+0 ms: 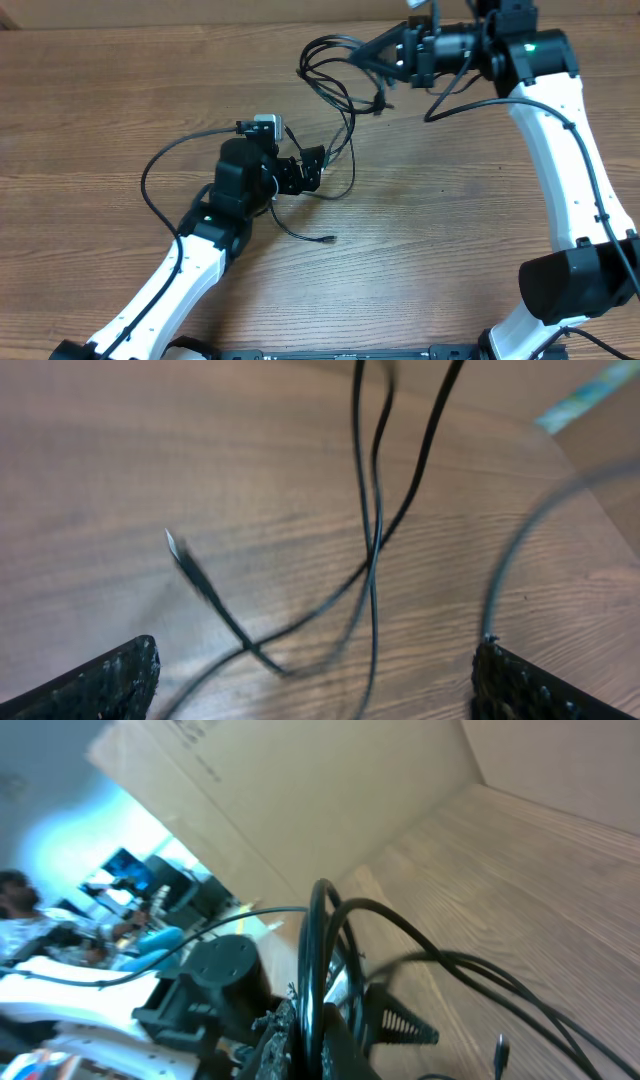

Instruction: Untangle cables

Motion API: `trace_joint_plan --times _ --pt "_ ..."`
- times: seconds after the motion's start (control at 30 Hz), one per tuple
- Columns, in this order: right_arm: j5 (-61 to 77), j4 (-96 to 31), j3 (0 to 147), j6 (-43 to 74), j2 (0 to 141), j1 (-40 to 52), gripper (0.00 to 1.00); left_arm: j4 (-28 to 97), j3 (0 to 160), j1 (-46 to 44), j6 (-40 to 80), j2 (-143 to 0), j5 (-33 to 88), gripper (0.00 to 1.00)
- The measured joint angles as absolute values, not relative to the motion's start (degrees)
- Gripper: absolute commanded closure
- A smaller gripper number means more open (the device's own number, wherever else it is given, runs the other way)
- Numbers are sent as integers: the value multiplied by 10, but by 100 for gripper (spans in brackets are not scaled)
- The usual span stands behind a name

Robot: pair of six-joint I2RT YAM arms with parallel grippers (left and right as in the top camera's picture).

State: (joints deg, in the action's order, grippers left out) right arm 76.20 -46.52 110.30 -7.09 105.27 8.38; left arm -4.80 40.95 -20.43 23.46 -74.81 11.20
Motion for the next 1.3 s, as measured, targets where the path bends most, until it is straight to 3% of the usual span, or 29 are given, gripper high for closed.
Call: trace_joint_plan --times 0.23,0.7,0.93,1.1,1.2,1.23,1.27,1.3 --pt "828 -465 1103 -70 1053 60 96 -55 409 -173 154 -726 104 0" --pt "867 -478 1103 -70 1053 60 96 -66 409 -171 121 -726 131 0" --pt "861 -517 1103 -69 1053 60 96 -60 409 -166 95 -726 131 28" --pt "744 -588 1103 -66 1053 60 96 -60 409 -161 88 -726 131 38" --pt "633 -618 1103 -56 1053 60 96 -58 409 -161 88 -726 130 37" --pt "597 -625 1103 -50 1053 60 96 -56 409 -161 88 -726 131 33" --pt "548 -632 1103 -39 1053 60 96 -53 409 -161 86 -726 130 21" --pt "523 -635 1103 -34 1053 60 96 -51 409 -161 87 -726 130 21"
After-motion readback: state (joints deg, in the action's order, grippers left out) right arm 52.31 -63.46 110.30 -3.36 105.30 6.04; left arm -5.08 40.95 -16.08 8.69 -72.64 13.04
